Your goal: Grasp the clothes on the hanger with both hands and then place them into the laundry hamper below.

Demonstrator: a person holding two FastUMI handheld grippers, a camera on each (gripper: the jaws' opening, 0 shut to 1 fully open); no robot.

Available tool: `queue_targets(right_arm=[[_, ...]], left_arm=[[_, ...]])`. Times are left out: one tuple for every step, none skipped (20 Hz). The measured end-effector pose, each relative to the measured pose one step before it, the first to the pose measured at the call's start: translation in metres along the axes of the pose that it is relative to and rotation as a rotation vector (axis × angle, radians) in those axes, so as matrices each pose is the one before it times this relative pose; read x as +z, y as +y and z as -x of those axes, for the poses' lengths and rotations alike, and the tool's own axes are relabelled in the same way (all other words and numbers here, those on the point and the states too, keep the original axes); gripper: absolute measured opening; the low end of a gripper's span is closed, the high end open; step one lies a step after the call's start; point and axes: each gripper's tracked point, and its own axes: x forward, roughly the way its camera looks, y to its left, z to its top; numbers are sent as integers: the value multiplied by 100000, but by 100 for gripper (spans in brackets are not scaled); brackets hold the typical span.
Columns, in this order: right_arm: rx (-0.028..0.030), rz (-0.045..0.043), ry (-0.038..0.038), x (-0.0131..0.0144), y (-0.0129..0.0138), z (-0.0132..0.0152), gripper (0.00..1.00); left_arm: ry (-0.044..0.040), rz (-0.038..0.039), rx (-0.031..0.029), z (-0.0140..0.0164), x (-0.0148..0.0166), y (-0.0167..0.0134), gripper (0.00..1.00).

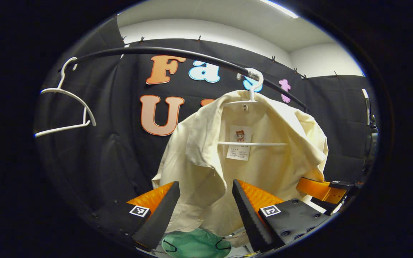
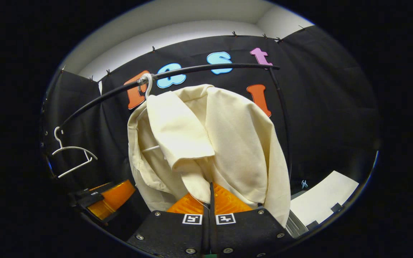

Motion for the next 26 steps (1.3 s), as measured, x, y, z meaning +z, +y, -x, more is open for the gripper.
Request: queue_targets(right_arm=[[-1040, 1296, -1181, 152, -610, 295, 0], [-821, 902, -602, 156, -466, 214, 0], [-416, -350, -609, 161, -247, 228, 0], [-17, -1107, -600, 142, -80, 199, 0], [-428, -1093, -56, 153, -113, 9, 0], [-286, -384, 801, -76, 11, -90, 0], [976, -301, 1286, -89, 435, -63, 0], [695, -197, 625, -86, 228, 8, 0], [27, -106, -350, 71, -51, 82, 0], [-1027, -273, -669, 174, -299, 308, 0], [-852, -563, -380, 11, -34, 91, 0], [-11, -324, 225, -69, 104, 187, 0], [454, 231, 393, -68, 286, -21, 0], [106, 764, 186, -56, 168, -81, 0], [-528, 942, -147, 90, 54, 123, 0], [-701, 757, -169, -51, -52, 82, 0], [-345, 294, 109, -49, 80, -36, 0], [-6, -236, 162, -27, 48, -162, 0], [-126, -408, 67, 70, -71, -258, 0], [-601, -335, -98, 237, -227, -224, 0], [-664, -403, -559, 284, -184, -50, 0], [-971, -520, -951, 478, -253, -99, 0], [-1268, -631, -1034, 731, -424, -2, 0], [-786, -895, -1237, 769, -412, -105, 0], [-755, -907, -1769, 1032, -300, -210, 0], [-1035, -426, -2367, 1218, -389, -180, 0]], left_arm=[[118, 110, 638, -850, 5, -293, 100], [-148, 9, 245, -969, 4, -139, 100], [-194, -525, 251, -848, 18, -205, 100], [187, -1041, 788, -742, -98, 113, 100], [-11, -547, 1020, -822, -138, 182, 100], [649, 228, 510, -869, -182, 186, 100], [689, 596, 237, -902, -23, 255, 100], [-389, 331, 198, -734, 14, 200, 100], [-271, 165, 39, -819, -330, 167, 96], [1350, 158, -216, -862, -536, 175, 100], [2572, 266, 105, -929, -795, 392, 96], [2602, 415, 752, -827, -791, 418, 97], [1709, 1255, 1565, -587, -635, 322, 97], [2327, 1509, 723, -457, -615, 146, 97], [3484, 1641, -1078, 114, -694, -237, 96], [1835, 3332, -3470, -13, -562, -632, 97], [1420, 3682, 562, 711, -352, -66, 68], [1618, 1734, 5654, 825, -745, 1546, 39], [-3287, 1185, -2135, 712, 735, -43, 10], [-5740, 570, -3048, 898, 1341, -279, 10], [-4262, -2203, -248, 796, 1328, 335, 8], [-3901, -4214, 2098, 708, 1321, 1021, 8], [-3503, -3302, 1447, 392, 1575, 826, 8], [-2989, -1344, 982, 458, 1493, 564, 8], [-2089, -451, 834, 266, 1181, 444, 8], [-1474, 72, 1002, 404, 995, 648, 7]])
